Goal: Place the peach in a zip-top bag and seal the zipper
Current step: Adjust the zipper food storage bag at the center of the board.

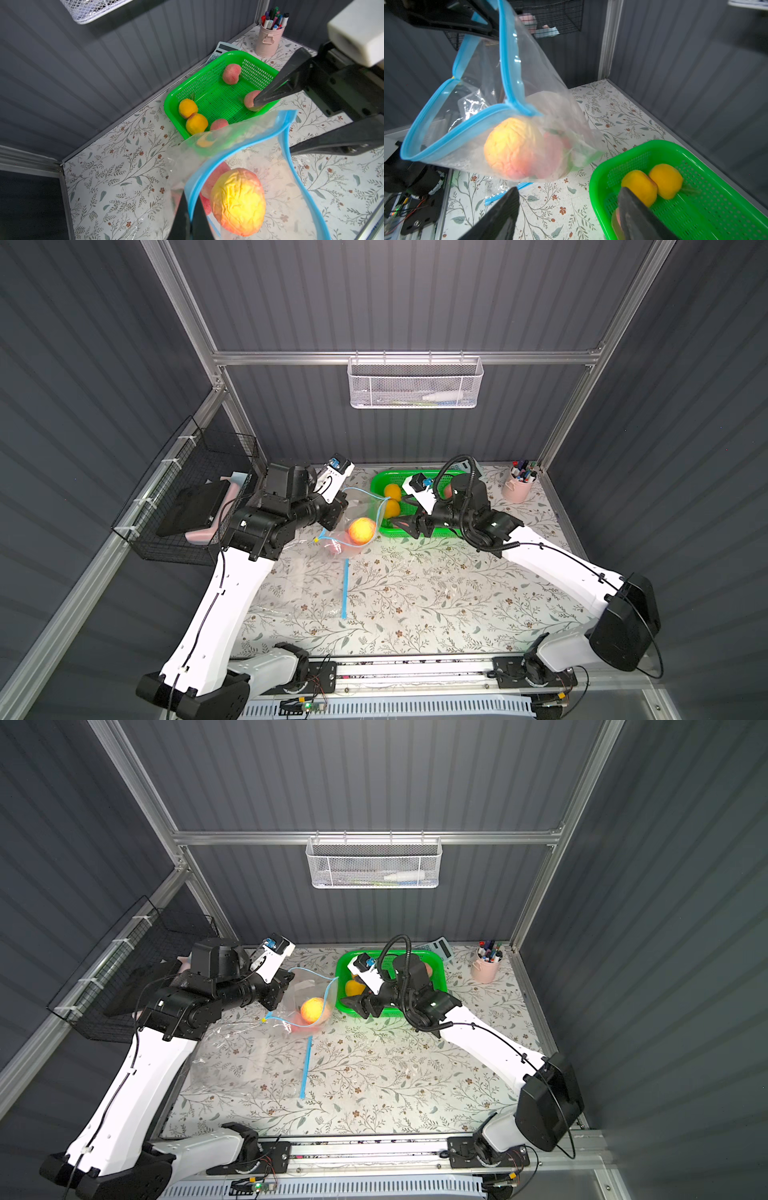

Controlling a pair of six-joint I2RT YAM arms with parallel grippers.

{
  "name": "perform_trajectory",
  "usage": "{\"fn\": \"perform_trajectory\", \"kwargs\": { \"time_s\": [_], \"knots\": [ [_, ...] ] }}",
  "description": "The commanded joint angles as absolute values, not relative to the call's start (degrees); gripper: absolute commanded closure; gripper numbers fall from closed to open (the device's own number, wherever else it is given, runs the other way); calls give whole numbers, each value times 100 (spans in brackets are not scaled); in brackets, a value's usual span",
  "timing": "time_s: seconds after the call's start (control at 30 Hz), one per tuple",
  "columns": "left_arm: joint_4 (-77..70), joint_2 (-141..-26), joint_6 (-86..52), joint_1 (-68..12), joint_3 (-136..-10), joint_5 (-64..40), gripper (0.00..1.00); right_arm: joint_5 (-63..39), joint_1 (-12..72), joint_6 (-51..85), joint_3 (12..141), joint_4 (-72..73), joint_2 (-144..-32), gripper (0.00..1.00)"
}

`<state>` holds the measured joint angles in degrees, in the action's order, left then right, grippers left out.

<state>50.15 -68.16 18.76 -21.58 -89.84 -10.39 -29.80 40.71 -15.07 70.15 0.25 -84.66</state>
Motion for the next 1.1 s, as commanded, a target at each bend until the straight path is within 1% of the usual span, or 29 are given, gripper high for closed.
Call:
{"fn": "perform_trajectory", "kwargs": {
  "time_s": [0.0, 0.2, 0.37, 0.43, 0.5, 0.57, 0.63, 0.7, 0.77, 0.83, 0.87, 0.93, 0.97, 1.07],
  "knots": [
    [5096, -6759, 2256, -2125, -9133, -1451, 99, -3760, 4126, -2079, 7349, 44, -8593, 23],
    [5233, -6741, 2305, -2134, -9061, -1673, 99, -4178, 4300, -2163, 7409, 79, -8640, 24],
    [5330, -6658, 2311, -2134, -9001, -1851, 99, -4516, 4411, -2133, 7365, 162, -8570, 30],
    [5361, -6617, 2320, -2130, -9017, -1951, 99, -4497, 4429, -2050, 7331, 281, -8535, 34],
    [5370, -6548, 2320, -2131, -9018, -2056, 99, -4482, 4437, -1959, 7297, 388, -8483, 39],
    [5378, -6493, 2279, -2130, -8992, -2187, 99, -4465, 4454, -1895, 7293, 448, -8443, 47],
    [5387, -6471, 2243, -2135, -8950, -2290, 98, -4491, 4477, -1867, 7277, 440, -8394, 59],
    [5386, -6498, 2202, -2135, -8904, -2346, 97, -4524, 4513, -1848, 7275, 366, -8351, 74],
    [5375, -6528, 2066, -2131, -8886, -2347, 93, -4530, 4548, -1837, 7273, 272, -8302, 88],
    [5435, -6564, 1723, -2130, -8890, -2370, 84, -4440, 4566, -1695, 7254, 214, -8247, 98],
    [5394, -6595, 1585, -2130, -8903, -2371, 77, -4363, 4570, -1593, 7231, 203, -8204, 100],
    [5253, -6657, 1235, -2137, -8912, -2374, 66, -4160, 4578, -1336, 7162, 210, -8094, 100],
    [5250, -6691, 1106, -2135, -8928, -2386, 58, -3994, 4570, -1176, 7111, 228, -8014, 100],
    [5234, -6774, 697, -2128, -8973, -2427, 45, -3229, 4570, -643, 6922, 195, -7766, 100]
  ]
}}
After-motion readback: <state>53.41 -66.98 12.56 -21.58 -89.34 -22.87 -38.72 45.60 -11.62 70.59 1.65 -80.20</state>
